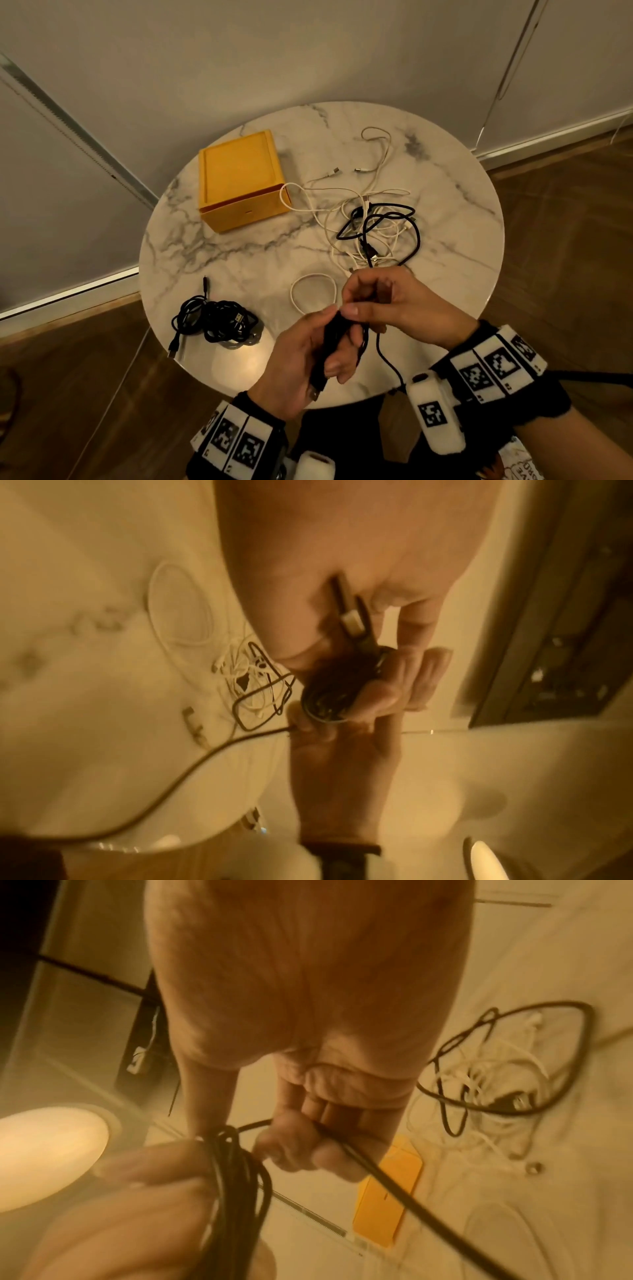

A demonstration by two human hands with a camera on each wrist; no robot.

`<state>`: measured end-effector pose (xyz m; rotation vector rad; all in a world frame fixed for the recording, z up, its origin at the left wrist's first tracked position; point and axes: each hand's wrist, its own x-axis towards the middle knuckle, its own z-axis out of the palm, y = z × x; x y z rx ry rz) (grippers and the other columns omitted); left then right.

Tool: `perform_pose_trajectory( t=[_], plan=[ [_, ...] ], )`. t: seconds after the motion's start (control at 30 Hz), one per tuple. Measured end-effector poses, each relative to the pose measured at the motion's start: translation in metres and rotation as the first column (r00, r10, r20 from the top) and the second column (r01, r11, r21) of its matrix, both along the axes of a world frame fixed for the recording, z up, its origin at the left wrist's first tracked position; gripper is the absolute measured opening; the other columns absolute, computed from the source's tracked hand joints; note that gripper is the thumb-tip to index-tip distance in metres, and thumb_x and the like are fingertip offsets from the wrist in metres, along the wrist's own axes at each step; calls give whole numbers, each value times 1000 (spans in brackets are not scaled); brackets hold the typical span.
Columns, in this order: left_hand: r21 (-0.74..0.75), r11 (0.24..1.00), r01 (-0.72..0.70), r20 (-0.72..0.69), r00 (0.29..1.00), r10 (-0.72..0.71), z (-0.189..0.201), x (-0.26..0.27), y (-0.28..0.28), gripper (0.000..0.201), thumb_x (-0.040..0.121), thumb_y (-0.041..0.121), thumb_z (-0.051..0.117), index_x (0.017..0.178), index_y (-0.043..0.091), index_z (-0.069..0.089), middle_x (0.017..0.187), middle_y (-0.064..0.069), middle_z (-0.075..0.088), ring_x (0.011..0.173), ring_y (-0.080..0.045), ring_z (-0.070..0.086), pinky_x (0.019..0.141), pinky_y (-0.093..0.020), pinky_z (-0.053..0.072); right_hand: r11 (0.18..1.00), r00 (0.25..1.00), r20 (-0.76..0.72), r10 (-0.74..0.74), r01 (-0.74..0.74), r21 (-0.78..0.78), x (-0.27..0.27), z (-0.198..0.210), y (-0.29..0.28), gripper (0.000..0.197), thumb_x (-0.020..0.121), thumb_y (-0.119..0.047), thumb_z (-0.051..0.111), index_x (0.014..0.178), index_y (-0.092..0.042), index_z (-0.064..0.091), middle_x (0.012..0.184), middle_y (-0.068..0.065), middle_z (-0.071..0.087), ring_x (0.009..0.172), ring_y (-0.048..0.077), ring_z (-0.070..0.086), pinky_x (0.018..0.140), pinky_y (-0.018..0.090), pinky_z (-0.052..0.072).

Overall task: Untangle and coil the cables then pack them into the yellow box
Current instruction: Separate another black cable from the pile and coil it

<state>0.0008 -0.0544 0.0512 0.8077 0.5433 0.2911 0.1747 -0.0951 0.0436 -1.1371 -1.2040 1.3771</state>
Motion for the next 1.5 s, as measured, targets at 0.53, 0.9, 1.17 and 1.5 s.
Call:
perform_pose_trajectory(
  t=[0.53, 0.9, 1.17, 1.5],
  plan=[
    [9, 943, -333, 137, 934, 329, 16, 7, 32, 32, 94, 24, 42, 98, 0, 63, 67, -2, 53, 59, -11, 48, 59, -22, 46, 990, 850, 513, 121, -64, -127, -78, -40, -22, 37, 102, -38, 41, 73, -16, 48, 68, 5, 55, 61, 13, 48, 66, 36, 43],
    [551, 800, -238, -53, 947, 318, -19, -2, 23, 23, 100, 8, 43, 116, -1, 57, 92, -12, 72, 82, -18, 66, 78, -23, 50, 986, 549, 827, 123, -165, -37, -75, 0, -34, 29, 102, -34, 37, 99, -10, 53, 95, 16, 62, 85, 34, 57, 67, 34, 30],
    [664, 715, -219, -97, 923, 373, -29, -8, 30, 17, 99, 8, 46, 110, 1, 58, 92, -12, 73, 83, -21, 68, 81, -29, 52, 983, 620, 779, 91, -181, 30, -64, 11, -36, 24, 100, -37, 42, 91, -18, 54, 85, 7, 63, 80, 25, 56, 72, 41, 41],
    [464, 886, 13, -156, 985, 67, -28, -21, 7, 47, 97, 31, 35, 75, 2, 65, 50, -11, 55, 44, -21, 46, 51, -25, 40, 988, 865, 491, -98, 25, 154, -22, 7, -16, 17, 91, -30, 64, 78, -18, 66, 64, 0, 63, 58, 14, 55, 59, 40, 46]
  ],
)
